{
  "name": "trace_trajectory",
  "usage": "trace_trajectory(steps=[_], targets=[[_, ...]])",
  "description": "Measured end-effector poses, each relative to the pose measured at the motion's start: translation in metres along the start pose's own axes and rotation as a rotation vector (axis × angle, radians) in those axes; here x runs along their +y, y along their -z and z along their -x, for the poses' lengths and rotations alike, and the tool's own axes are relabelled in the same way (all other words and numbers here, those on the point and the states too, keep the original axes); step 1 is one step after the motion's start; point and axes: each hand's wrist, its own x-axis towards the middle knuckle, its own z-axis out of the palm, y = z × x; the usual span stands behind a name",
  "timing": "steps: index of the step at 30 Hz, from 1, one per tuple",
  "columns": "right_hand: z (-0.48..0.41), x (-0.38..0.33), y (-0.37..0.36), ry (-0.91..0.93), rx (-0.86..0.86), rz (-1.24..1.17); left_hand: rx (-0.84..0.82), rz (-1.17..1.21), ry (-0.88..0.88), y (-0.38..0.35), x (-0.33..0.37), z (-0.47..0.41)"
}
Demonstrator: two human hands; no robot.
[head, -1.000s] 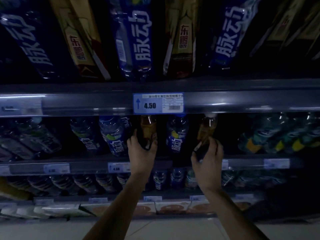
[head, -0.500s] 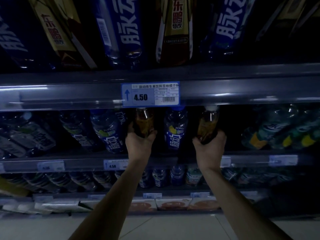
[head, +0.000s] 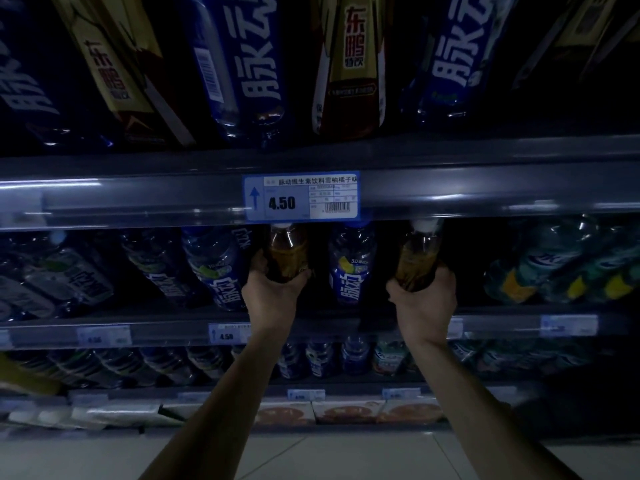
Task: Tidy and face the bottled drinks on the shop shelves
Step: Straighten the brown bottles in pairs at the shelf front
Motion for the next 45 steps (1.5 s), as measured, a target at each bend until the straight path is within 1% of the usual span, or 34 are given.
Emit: trace_trajectory(steps=[5, 9, 13, 16, 21, 25, 32, 37, 45], targets=[[0.011, 0.0, 0.006, 0.043, 0.016, -0.014, 0.026, 0.026, -0.004, 0.007, -0.003, 0.012], [0.018, -0.008, 0.013, 0.076, 0.035, -0.073, 0.011, -0.005, -0.044, 0.019, -0.003, 0.021], [0.031, -0.02, 0.024, 0.111, 0.045, -0.089, 0.002, 0.03, -0.075, 0.029, 0.002, 0.029], [0.046, -0.032, 0.034, 0.096, 0.017, -0.122, -0.03, 0.062, -0.089, 0.037, 0.011, 0.037], [0.076, -0.055, 0.053, 0.131, 0.022, -0.132, -0.111, 0.109, -0.13, 0.057, 0.019, 0.063], [0.093, -0.074, 0.069, 0.157, 0.04, -0.149, -0.127, 0.142, -0.146, 0.07, 0.033, 0.085], [0.103, -0.109, 0.092, 0.161, 0.084, -0.191, -0.176, 0.112, -0.124, 0.09, 0.052, 0.119], [0.09, -0.137, 0.119, 0.162, 0.099, -0.2, -0.224, 0.16, -0.181, 0.094, 0.093, 0.133], [0.047, -0.175, 0.175, 0.177, 0.185, -0.165, -0.308, 0.268, -0.31, 0.07, 0.193, 0.142]])
